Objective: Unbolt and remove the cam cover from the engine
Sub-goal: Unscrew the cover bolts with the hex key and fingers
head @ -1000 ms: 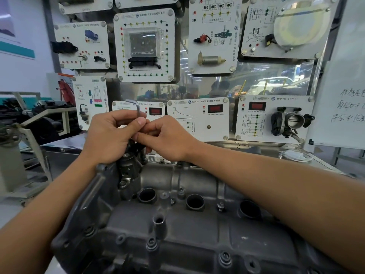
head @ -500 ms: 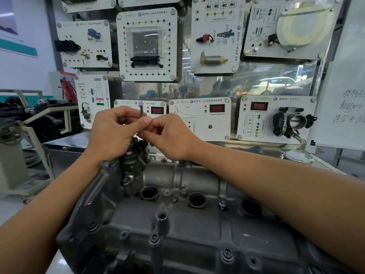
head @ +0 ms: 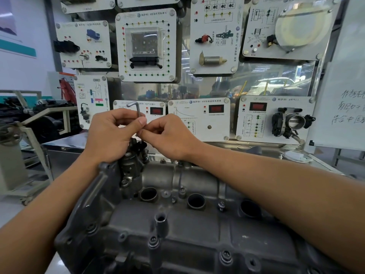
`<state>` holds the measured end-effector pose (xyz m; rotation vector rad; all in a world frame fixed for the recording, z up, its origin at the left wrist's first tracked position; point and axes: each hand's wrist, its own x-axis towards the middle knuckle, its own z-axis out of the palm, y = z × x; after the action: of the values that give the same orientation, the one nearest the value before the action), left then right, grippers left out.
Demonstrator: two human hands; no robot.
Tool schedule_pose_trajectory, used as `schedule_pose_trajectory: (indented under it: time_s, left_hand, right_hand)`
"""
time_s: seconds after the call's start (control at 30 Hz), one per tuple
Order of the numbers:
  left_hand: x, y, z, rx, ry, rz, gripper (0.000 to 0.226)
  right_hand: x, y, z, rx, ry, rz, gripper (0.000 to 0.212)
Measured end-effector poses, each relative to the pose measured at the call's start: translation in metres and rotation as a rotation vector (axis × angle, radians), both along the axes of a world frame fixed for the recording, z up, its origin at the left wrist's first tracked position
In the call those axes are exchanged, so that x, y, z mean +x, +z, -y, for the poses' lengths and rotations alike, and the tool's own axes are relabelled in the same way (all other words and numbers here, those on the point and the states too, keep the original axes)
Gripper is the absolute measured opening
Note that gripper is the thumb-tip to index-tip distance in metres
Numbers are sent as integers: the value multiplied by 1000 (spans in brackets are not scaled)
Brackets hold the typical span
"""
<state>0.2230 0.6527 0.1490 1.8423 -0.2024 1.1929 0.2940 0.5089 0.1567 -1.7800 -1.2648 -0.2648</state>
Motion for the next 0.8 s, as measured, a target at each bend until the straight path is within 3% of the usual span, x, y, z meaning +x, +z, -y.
schedule_pose_trajectory:
  time_s: [0.2, 0.8]
  left_hand:
    - [0, 2, 4, -15, -18, -9, 20]
    - [3, 3, 4, -10, -36, -31, 6]
  right_hand:
    - [-1, 2, 0, 12, 22, -23, 27]
    - [8, 0, -3, 31, 33, 2, 27]
